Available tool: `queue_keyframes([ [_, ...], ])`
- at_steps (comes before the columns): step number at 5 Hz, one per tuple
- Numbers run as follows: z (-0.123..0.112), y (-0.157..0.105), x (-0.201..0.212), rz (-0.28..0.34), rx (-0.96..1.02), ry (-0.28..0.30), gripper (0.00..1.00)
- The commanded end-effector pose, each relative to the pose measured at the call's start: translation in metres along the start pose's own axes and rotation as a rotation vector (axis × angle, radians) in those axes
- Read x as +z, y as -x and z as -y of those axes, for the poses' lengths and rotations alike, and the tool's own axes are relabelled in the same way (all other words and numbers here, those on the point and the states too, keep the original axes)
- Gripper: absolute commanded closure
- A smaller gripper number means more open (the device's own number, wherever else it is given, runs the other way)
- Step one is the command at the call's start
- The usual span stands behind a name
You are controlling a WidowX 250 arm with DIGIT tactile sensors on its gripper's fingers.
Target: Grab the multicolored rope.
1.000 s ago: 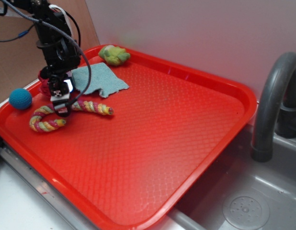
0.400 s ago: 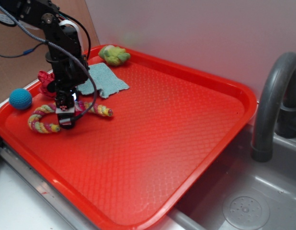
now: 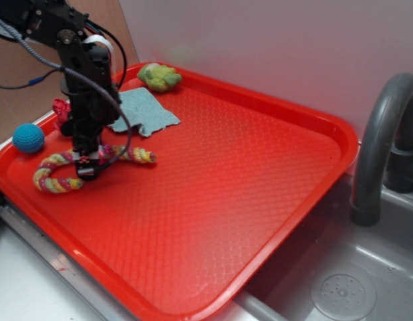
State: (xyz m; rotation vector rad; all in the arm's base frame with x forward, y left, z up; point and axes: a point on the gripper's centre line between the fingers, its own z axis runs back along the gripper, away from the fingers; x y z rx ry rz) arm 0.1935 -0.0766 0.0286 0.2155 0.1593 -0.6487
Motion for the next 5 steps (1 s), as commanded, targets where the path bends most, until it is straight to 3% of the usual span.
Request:
queue_keyframes([
  [1, -0.037, 0.010, 0.087, 0.067, 0.328, -0.148, 1.00],
  [2, -0.050, 0.019, 0.128, 0.086, 0.488, -0.148, 1.00],
  [3, -0.054, 0.023, 0.160, 0.127, 0.579, -0.034, 1.00],
  [5, -0.063, 0.050, 0.203, 0.354, 0.710, 0.281, 1.00],
])
